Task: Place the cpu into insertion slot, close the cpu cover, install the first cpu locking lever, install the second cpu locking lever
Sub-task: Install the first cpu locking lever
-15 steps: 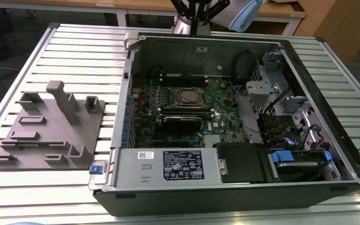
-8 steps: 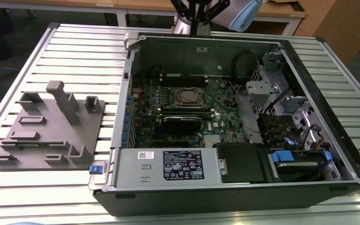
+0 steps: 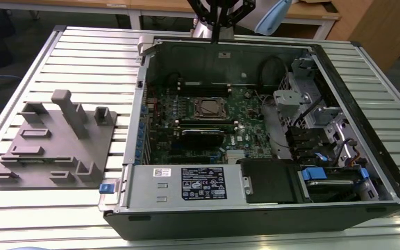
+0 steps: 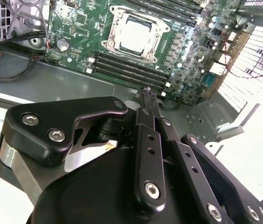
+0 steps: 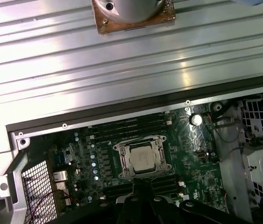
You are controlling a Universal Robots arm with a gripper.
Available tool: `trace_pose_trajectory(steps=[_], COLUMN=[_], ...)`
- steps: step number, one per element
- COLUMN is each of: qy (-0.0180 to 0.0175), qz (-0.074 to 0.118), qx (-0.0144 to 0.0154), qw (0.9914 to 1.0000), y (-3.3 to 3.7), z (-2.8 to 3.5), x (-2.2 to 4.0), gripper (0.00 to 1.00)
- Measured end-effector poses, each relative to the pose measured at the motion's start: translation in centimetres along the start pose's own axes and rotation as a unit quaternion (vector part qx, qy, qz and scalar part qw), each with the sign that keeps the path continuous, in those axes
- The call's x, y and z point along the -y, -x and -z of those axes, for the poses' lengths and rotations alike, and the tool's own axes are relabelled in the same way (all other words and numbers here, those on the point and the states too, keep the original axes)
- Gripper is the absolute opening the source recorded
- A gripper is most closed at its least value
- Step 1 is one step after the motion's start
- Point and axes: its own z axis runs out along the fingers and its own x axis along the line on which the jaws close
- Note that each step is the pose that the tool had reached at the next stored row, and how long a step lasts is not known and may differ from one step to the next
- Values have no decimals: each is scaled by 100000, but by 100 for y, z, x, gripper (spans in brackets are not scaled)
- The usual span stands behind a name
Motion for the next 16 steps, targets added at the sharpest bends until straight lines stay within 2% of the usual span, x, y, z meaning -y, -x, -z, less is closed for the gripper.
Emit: trace_pose_trajectory(steps=[4,7,16], qy=[33,276,353], qz=[-3,23,36], qx=[58,246,377], qw=[100000,99999,99999], y=[0,3,5], z=[-8,-29,-47], x=[1,16,26], gripper=[10,10,10])
